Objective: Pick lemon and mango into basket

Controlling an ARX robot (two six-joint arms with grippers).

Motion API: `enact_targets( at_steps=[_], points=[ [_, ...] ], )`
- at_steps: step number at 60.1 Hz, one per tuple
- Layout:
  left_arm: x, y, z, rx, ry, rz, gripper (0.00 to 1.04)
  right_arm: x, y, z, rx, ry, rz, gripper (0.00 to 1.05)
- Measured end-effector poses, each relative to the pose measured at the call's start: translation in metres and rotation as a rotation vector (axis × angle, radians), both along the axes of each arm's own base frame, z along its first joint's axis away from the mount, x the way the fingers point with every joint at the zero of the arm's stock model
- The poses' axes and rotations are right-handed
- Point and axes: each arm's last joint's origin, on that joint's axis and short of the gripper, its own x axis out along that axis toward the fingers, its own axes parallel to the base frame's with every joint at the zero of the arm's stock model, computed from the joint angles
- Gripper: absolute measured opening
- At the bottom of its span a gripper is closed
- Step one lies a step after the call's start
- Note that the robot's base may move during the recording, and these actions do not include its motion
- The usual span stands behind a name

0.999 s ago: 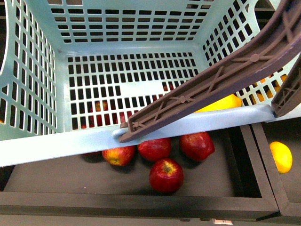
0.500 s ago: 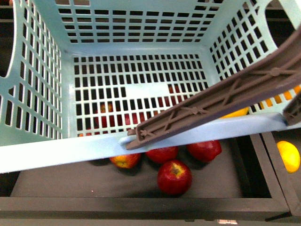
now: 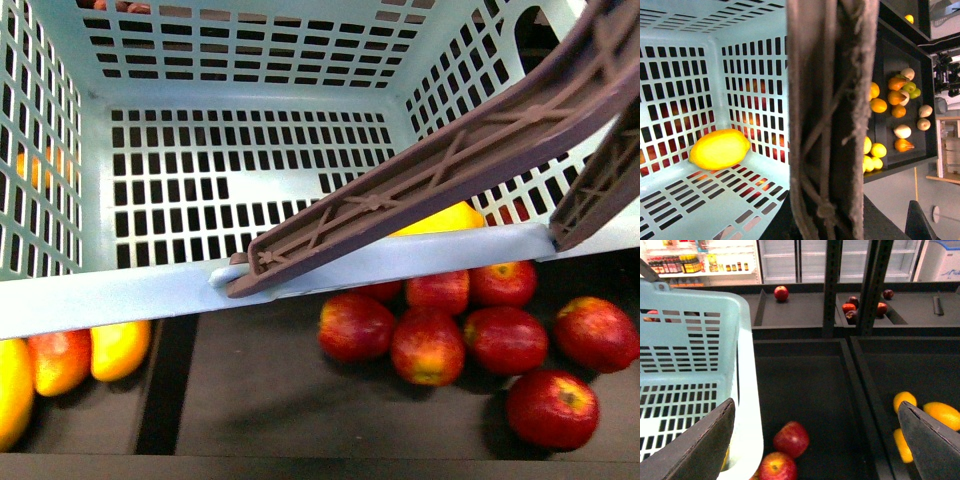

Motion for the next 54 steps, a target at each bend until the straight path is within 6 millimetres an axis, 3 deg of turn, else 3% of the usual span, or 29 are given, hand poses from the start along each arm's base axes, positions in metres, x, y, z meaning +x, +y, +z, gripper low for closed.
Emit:
enact_targets(
  at_steps=[54],
  points=[
    [0.0002, 0.0004, 0.0, -0.007, 0.006, -0.004, 0.06, -0.0001, 0.0, -0.0002, 0.0, 0.0, 0.001, 0.96]
  ],
)
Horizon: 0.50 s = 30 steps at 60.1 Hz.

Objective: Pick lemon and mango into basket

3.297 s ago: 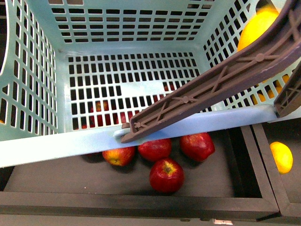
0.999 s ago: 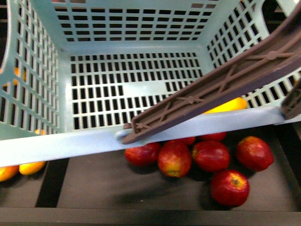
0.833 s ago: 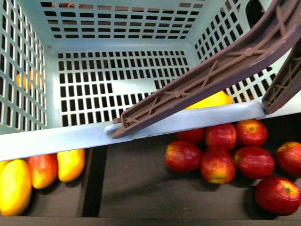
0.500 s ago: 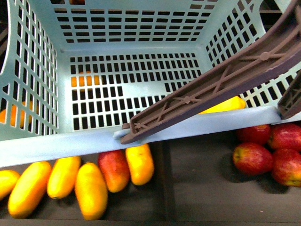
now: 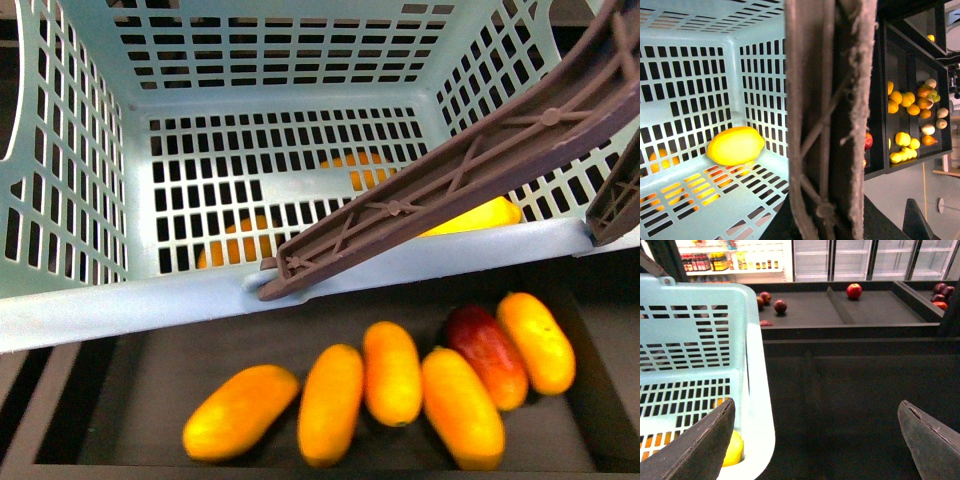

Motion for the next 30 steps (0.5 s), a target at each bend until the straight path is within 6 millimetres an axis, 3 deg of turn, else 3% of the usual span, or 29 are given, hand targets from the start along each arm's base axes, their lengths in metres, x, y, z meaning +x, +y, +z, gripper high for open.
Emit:
enact_targets(
  at_steps=[30],
  points=[
    [0.0042, 0.0058, 0.0001, 0.015, -0.012, 0.037, 0.06, -0.0001, 0.0003, -0.0001, 0.0, 0.0, 0.008, 0.96]
  ],
)
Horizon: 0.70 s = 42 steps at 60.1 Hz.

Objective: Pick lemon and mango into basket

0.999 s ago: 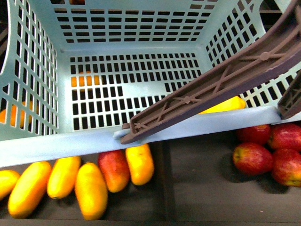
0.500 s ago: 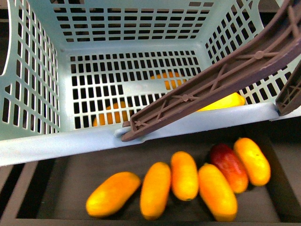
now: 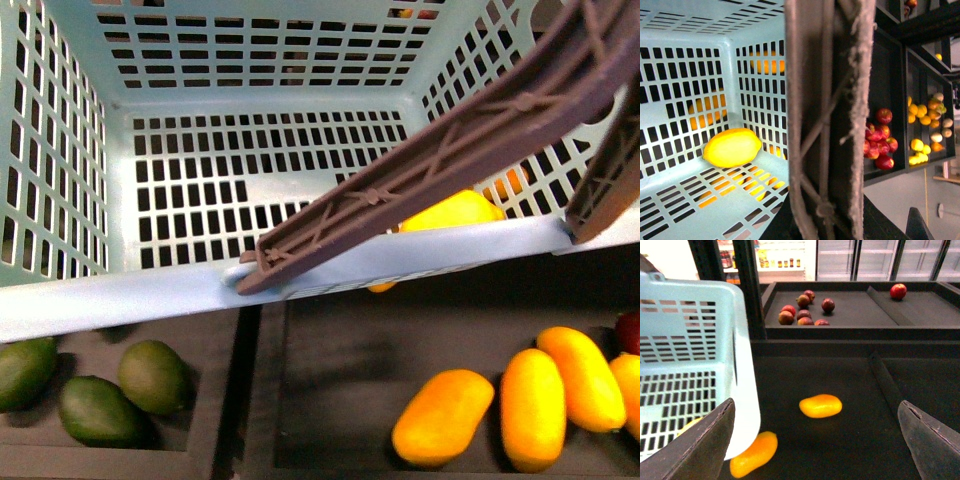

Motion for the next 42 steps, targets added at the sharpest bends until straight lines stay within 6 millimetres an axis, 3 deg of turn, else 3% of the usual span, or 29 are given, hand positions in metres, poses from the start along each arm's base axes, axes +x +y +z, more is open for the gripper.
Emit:
enact_targets(
  at_steps=[9, 18, 24, 42],
  points=[
    [-0.001, -0.001, 0.0, 0.004, -0.005, -0.015, 0.06, 0.0, 0.0, 0.0, 0.004, 0.004, -0.008, 0.96],
    [-0.003, -0.004, 0.0, -0.009, 0.006, -0.031, 0.06, 0.014, 0.002, -0.002, 0.167, 0.432, -0.161, 0.96],
    [-0.004, -0.006, 0.0, -0.015, 0.011, -0.046, 0.06, 0.021, 0.004, -0.025, 0.219, 0.636, -0.177, 0.96],
    [-0.004, -0.006, 0.0, -0.017, 0.015, -0.036, 0.06, 0.045, 0.005, -0.069, 0.227, 0.82, -0.189, 0.96]
  ],
)
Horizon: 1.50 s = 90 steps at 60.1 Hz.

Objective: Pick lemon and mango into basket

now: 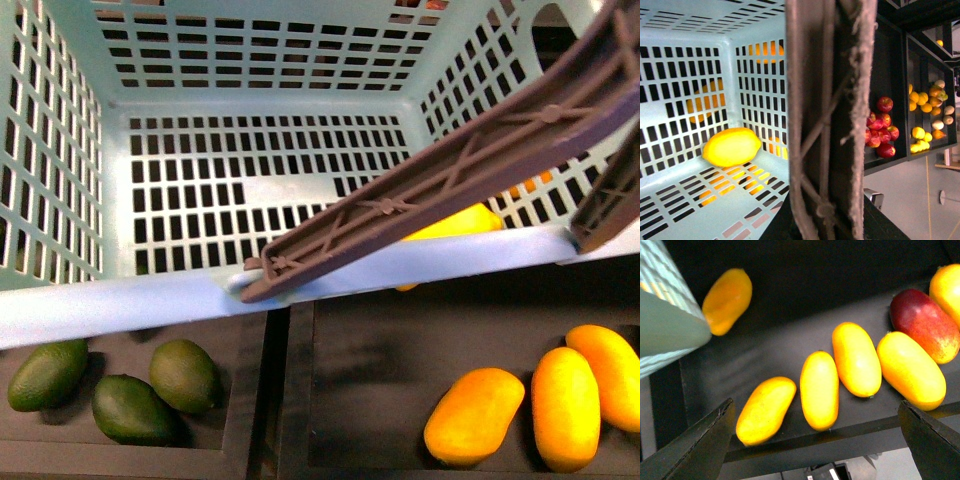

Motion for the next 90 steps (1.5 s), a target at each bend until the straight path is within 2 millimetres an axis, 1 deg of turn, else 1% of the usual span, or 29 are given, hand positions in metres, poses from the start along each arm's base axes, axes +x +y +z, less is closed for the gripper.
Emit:
enact_targets(
  at_steps=[12, 19, 28, 38, 45, 50, 75, 85, 90],
  points=[
    [0.001, 0.002, 0.0, 0.012, -0.011, 0.008, 0.06, 0.0, -0.006, -0.023, -0.022, 0.08, 0.014, 0.96],
    [0.001, 0.001, 0.0, 0.002, -0.003, -0.001, 0.06, -0.002, -0.009, -0.04, -0.017, 0.134, 0.03, 0.96],
    [0.0, 0.001, 0.0, 0.0, -0.002, -0.005, 0.06, 0.001, -0.015, -0.054, -0.022, 0.183, 0.026, 0.96],
    [0.001, 0.001, 0.0, 0.005, -0.005, 0.001, 0.06, 0.023, -0.025, -0.073, -0.012, 0.224, 0.007, 0.96],
    [0.001, 0.001, 0.0, 0.007, -0.007, 0.005, 0.06, 0.032, -0.027, -0.085, 0.013, 0.265, 0.008, 0.96],
    [0.001, 0.001, 0.0, 0.007, -0.006, 0.003, 0.06, 0.037, -0.028, -0.091, 0.034, 0.287, 0.007, 0.96],
    [0.0, 0.001, 0.0, 0.003, -0.004, -0.002, 0.06, 0.052, -0.028, -0.108, 0.11, 0.316, -0.024, 0.96],
    [0.001, 0.001, 0.0, 0.005, -0.005, 0.001, 0.06, 0.063, -0.027, -0.114, 0.135, 0.315, -0.037, 0.96],
    [0.001, 0.001, 0.0, 0.005, -0.005, 0.001, 0.06, 0.072, -0.024, -0.12, 0.155, 0.318, -0.044, 0.96]
  ],
)
